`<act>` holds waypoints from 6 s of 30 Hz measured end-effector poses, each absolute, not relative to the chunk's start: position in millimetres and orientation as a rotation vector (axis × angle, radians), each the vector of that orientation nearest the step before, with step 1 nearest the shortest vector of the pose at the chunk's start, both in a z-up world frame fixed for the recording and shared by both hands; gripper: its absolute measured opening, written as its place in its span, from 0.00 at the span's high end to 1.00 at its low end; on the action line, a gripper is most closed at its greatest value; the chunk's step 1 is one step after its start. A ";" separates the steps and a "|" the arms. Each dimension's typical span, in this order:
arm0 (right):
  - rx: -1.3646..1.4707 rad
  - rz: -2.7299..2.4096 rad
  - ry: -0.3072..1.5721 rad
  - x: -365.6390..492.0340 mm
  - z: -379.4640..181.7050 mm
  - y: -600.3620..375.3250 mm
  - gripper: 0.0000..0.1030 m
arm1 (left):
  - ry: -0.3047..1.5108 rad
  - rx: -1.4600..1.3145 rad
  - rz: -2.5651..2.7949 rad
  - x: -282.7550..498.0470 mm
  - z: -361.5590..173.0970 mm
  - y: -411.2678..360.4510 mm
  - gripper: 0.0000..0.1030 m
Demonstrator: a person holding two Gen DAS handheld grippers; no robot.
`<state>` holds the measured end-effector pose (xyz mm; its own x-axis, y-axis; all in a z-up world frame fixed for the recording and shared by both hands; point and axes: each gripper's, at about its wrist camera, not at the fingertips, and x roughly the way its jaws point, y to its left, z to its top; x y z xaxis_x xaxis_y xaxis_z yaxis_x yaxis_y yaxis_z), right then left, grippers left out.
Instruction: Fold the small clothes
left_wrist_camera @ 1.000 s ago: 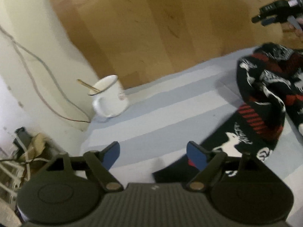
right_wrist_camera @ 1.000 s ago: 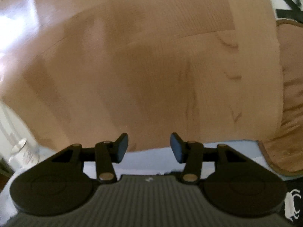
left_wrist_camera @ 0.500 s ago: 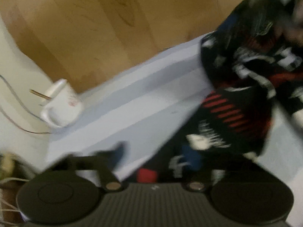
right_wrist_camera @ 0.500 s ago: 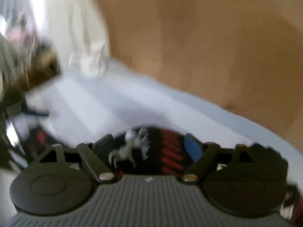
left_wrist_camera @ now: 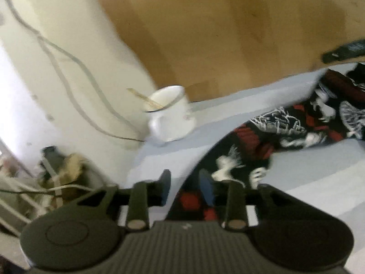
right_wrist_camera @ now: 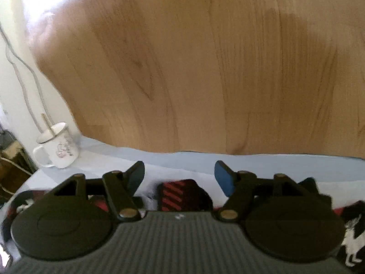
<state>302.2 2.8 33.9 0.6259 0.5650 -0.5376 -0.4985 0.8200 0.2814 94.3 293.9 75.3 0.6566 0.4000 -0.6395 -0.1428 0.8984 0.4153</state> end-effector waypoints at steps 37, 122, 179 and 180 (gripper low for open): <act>0.195 0.939 0.766 205.3 -34.7 -40.1 0.19 | 0.332 -0.219 0.475 -127.6 118.6 290.5 0.08; -0.057 0.460 0.738 358.2 -1.1 -210.5 0.24 | 0.587 0.060 -0.097 184.3 55.0 141.5 0.01; -0.012 -0.329 0.512 223.3 -13.6 -461.6 0.91 | 0.727 0.098 -0.130 144.8 -26.1 -27.3 0.25; 0.034 -0.325 0.535 223.3 -16.5 -471.6 0.89 | 0.727 0.100 -0.130 145.4 -25.9 -26.7 0.25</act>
